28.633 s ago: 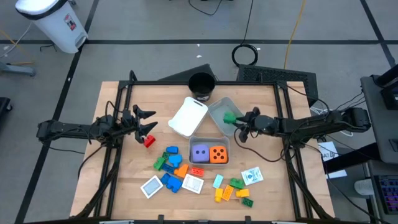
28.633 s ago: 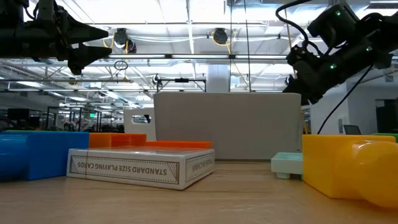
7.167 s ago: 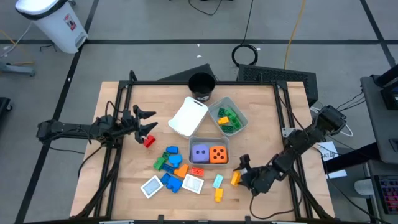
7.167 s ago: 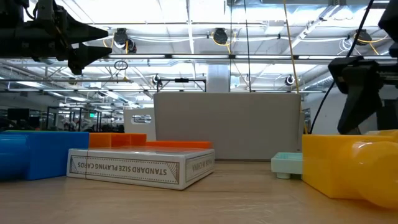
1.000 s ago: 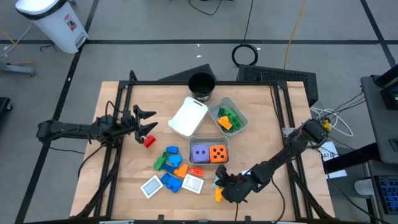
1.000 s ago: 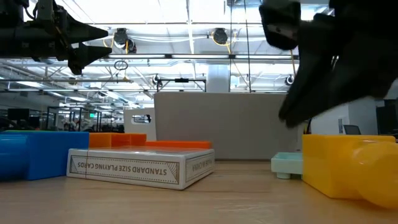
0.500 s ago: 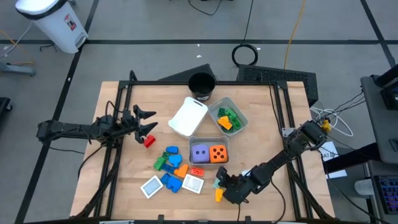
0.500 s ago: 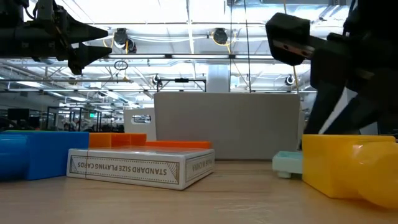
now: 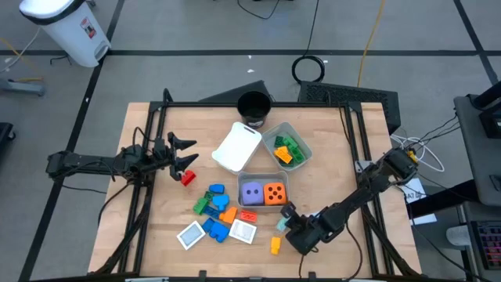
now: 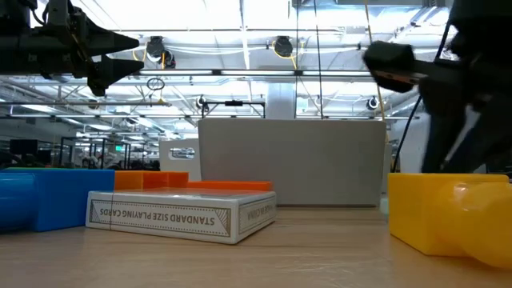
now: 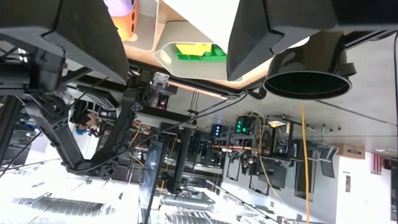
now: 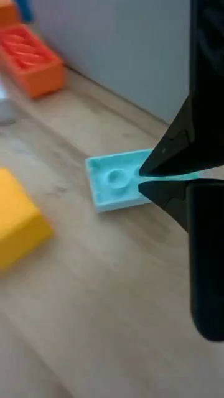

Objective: Pick & Place Toys
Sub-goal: Put the light blue game piece into the top gray bin

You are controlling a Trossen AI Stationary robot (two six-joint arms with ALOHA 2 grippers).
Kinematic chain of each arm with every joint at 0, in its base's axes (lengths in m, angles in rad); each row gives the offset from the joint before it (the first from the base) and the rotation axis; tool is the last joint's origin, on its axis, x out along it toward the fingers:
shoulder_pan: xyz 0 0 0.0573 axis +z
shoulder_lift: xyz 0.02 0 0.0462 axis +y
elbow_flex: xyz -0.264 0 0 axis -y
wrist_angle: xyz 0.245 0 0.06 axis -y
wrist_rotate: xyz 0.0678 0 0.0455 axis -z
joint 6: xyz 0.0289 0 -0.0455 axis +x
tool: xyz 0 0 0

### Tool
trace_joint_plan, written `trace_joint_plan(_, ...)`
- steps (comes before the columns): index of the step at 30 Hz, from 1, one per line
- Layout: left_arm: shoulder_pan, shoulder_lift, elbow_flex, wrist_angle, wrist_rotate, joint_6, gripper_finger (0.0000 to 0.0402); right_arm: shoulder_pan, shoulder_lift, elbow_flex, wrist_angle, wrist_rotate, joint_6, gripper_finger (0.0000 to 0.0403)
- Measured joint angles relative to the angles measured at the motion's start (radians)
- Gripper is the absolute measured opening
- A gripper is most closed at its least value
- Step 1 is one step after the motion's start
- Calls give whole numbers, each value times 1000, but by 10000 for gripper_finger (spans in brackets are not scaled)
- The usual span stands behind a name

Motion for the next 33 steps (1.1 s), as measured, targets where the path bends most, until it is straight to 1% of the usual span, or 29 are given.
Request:
trace_joint_plan(4,0,0,0,0,0,0,278,31,-44,0,-85,-8,153,0)
trace_joint_plan(8,0,0,0,0,0,0,278,46,-88,0,-135,-81,247,0)
trace_joint_plan(10,0,0,0,0,0,0,278,52,-106,0,-126,-66,248,0)
trace_joint_plan(13,0,0,0,0,0,0,278,58,-110,1,-71,19,207,0)
trace_joint_plan(14,0,0,0,0,0,0,278,57,-109,-1,-56,30,186,0)
trace_joint_plan(16,0,0,0,0,0,0,278,44,-108,-30,3,26,137,0)
trace_joint_plan(20,0,0,0,0,0,0,278,12,-106,-135,103,32,69,0)
trace_joint_plan(26,0,0,0,0,0,0,278,-26,-111,-258,232,43,70,0)
trace_joint_plan(30,0,0,0,0,0,0,278,-20,-119,-268,233,36,112,0)
trace_joint_plan(33,0,0,0,0,0,0,278,-1,-136,-267,208,-29,145,0)
